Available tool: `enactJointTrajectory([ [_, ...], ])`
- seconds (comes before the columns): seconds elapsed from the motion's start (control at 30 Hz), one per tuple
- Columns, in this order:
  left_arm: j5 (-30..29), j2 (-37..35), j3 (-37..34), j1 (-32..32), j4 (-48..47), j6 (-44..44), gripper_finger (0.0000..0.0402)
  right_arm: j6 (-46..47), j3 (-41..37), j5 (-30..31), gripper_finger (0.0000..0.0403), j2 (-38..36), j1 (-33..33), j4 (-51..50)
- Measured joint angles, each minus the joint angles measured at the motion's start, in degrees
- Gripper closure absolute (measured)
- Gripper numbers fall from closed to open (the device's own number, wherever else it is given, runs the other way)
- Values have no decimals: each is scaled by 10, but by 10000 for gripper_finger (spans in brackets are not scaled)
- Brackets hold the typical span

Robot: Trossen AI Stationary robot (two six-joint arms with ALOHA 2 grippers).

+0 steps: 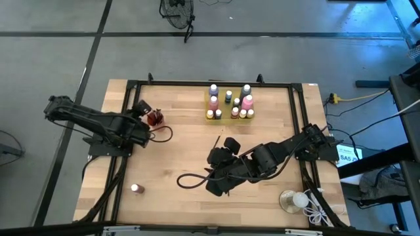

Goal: Pick & Place Paint Supplies
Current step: Put the silver paint brush into the orange cup

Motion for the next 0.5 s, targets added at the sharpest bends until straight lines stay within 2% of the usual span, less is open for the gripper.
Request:
enactJointTrajectory([
  [0.13, -42, 0, 47, -10, 0, 0, 316, 0, 0, 0, 200, 0, 0, 0],
  [0.23, -44, 0, 96, -11, 0, -7, 316, 1, 0, 0, 200, 0, 0, 0],
  [0.3, -32, 0, 131, -11, 1, -45, 315, 2, 0, -6, 200, 0, -1, -1],
  [0.37, 3, 0, 164, -11, 0, -105, 315, 15, 0, -12, 200, 0, -2, -8],
  [0.5, 176, 0, 218, -11, 1, -185, 315, 56, 0, -30, 199, 0, -6, -39],
])
